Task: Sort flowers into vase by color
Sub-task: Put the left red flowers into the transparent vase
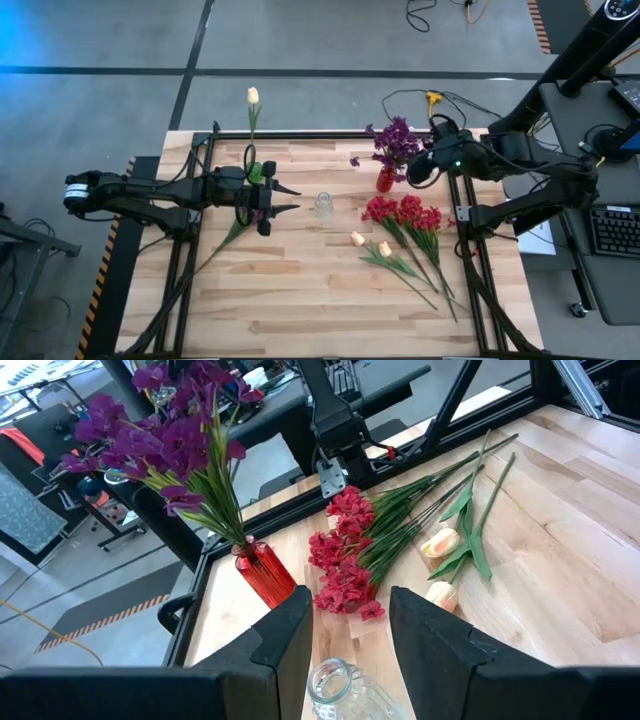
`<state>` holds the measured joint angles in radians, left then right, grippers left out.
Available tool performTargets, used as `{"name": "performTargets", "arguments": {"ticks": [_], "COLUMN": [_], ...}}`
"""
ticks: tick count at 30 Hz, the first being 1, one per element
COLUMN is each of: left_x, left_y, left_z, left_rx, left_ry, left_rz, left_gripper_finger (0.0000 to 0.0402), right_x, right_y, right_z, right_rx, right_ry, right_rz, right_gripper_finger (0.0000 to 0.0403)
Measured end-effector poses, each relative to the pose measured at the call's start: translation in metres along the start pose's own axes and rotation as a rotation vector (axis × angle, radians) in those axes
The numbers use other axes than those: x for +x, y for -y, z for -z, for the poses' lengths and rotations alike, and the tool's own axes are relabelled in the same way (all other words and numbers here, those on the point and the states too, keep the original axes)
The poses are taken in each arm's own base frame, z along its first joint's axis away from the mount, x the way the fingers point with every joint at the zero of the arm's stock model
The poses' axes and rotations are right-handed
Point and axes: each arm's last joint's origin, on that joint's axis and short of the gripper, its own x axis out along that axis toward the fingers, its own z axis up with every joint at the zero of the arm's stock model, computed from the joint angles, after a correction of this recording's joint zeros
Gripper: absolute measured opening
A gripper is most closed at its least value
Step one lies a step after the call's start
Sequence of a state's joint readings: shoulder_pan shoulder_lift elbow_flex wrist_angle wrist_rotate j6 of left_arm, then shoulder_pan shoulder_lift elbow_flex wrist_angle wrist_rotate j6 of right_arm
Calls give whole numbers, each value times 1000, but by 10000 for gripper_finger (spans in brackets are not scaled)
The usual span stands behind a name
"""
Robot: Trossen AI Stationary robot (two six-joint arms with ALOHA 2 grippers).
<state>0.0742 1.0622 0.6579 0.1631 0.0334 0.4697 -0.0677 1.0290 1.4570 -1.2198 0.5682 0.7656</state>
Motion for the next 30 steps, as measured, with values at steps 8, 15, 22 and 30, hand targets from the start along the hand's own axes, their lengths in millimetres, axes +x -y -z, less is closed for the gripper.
{"name": "performTargets", "arguments": {"ticks": [8, 15, 22, 30], "left_x": [0, 0, -4, -10], "left_y": [0, -2, -2, 19], "left_z": [0, -3, -15, -29], "left_rx": [-16, -95, -213, -252], "left_ry": [2, 1, -94, -168], "left_rz": [-1, -1, 59, 186], "left_gripper_finger": [118, 118, 118, 118], "right_x": [-19, -30, -42, -49], "right_y": [-1, -6, -22, -49], "right_z": [-12, -12, -1, 43], "right_rx": [53, 52, 51, -8], "right_ry": [-41, -70, -163, -441], "right_rz": [-142, -235, -394, -371], "right_gripper_finger": [244, 238, 237, 237]}}
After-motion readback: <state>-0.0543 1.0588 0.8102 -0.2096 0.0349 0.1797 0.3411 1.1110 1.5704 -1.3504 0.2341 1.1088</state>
